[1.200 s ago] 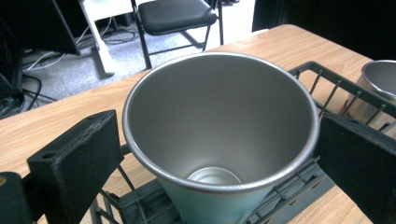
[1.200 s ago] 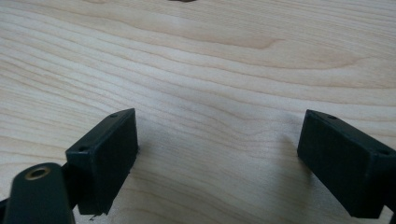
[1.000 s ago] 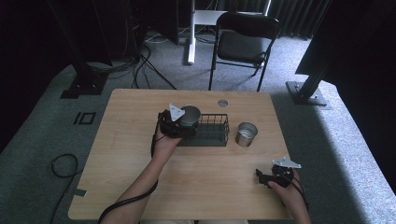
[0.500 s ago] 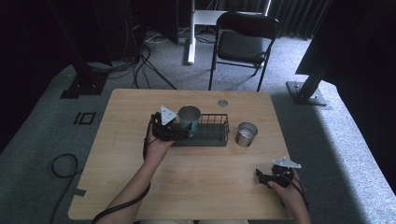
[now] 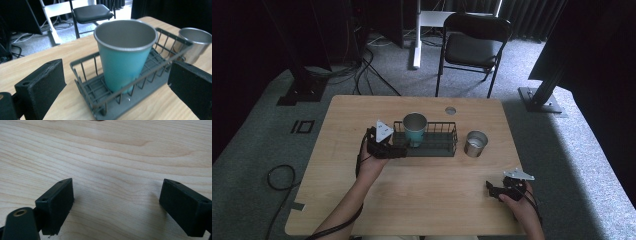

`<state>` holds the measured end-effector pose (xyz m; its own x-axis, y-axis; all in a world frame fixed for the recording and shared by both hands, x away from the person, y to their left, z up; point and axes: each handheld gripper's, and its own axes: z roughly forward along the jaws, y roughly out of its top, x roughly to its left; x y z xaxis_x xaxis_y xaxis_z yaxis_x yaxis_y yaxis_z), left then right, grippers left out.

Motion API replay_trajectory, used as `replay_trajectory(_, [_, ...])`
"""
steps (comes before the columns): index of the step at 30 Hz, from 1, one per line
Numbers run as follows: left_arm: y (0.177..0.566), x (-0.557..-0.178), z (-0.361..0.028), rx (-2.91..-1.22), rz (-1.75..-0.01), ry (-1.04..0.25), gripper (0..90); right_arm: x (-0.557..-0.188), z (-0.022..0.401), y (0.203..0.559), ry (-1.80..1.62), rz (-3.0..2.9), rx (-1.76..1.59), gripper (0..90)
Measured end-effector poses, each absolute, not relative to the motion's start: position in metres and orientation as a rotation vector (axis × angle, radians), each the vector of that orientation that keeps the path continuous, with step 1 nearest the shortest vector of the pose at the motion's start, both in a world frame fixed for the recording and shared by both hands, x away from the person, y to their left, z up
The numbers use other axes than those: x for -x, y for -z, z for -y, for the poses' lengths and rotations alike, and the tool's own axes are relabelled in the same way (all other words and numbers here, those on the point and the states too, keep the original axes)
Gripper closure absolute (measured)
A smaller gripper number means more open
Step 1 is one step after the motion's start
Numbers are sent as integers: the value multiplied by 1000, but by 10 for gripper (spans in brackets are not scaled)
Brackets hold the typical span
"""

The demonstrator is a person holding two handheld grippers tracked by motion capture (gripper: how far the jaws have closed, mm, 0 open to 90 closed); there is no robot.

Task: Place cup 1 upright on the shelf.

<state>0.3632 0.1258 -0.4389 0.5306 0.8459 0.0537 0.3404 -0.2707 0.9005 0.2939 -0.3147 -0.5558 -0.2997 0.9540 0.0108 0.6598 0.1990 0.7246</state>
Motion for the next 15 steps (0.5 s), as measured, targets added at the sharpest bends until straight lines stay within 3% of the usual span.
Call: replay_trajectory(15, [457,-343,-155,-1852,-991,-683,18,-294,315,556,-883,-2035,-1503,118])
